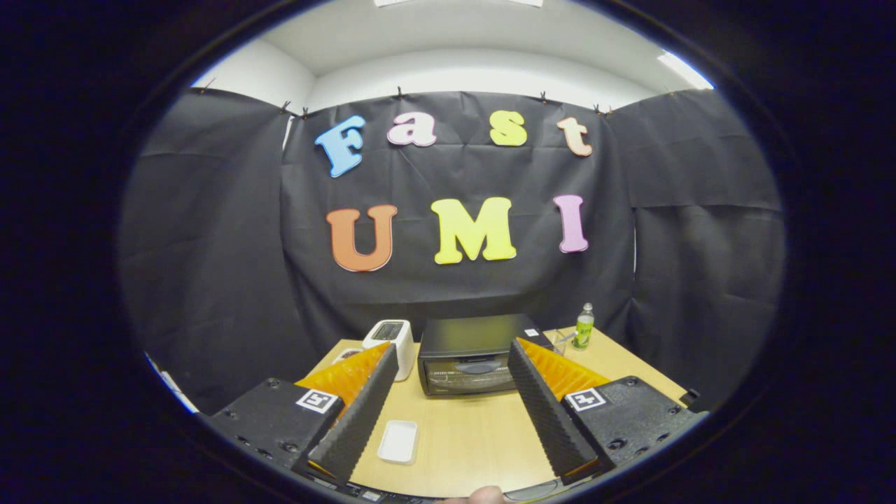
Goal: Open the toaster oven, put the food inside, and close the toaster oven door.
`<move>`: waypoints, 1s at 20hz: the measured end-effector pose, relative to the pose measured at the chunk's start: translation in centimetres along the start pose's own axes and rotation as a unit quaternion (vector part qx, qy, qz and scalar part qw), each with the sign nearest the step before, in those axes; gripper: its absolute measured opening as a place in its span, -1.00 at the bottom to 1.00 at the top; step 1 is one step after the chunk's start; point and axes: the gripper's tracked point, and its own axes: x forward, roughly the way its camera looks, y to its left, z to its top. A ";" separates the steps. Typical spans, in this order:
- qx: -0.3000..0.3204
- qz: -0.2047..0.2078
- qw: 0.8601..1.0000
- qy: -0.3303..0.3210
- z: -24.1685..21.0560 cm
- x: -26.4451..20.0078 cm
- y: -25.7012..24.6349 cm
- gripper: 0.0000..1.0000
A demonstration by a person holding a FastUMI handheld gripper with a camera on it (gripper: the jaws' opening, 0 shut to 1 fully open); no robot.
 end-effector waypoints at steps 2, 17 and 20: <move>-0.009 0.002 1.000 0.000 0.0 -0.6 0.1 1.00; -0.031 0.011 0.999 -0.003 0.9 -0.9 1.4 1.00; -0.034 0.017 0.999 -0.001 0.4 -0.3 1.9 1.00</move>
